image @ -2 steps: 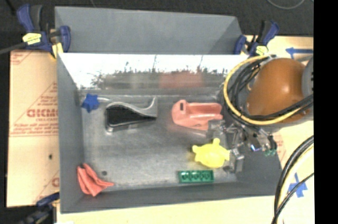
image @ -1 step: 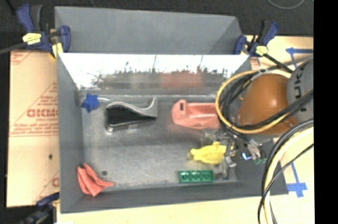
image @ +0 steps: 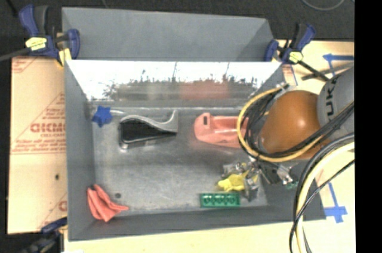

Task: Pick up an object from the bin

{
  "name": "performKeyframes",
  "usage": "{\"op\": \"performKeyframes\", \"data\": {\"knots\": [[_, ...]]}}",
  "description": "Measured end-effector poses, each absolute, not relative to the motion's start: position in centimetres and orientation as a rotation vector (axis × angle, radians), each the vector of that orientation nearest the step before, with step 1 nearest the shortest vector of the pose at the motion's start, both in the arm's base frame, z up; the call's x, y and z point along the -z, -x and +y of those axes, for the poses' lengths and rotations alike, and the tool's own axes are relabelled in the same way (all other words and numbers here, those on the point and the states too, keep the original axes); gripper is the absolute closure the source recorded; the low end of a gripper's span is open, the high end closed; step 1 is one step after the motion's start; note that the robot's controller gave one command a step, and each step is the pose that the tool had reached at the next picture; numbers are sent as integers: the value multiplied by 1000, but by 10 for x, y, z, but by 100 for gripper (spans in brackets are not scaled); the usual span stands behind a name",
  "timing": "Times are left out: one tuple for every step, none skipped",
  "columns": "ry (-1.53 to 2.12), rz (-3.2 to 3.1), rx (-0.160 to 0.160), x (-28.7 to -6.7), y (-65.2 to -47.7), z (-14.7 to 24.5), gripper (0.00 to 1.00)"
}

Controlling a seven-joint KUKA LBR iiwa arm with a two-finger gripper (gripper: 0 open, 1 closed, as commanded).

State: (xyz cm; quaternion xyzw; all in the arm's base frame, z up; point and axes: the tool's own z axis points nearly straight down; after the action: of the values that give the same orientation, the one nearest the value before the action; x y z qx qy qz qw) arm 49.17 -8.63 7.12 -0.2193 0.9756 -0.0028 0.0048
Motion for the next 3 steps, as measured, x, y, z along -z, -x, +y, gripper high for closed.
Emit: {"op": "performKeyframes", "data": {"knots": [[687,3056,9,-71,-492,-86,100],[687,3057,8,-73,-491,-86,100],[687,3061,6,-83,-490,-86,100]]}}
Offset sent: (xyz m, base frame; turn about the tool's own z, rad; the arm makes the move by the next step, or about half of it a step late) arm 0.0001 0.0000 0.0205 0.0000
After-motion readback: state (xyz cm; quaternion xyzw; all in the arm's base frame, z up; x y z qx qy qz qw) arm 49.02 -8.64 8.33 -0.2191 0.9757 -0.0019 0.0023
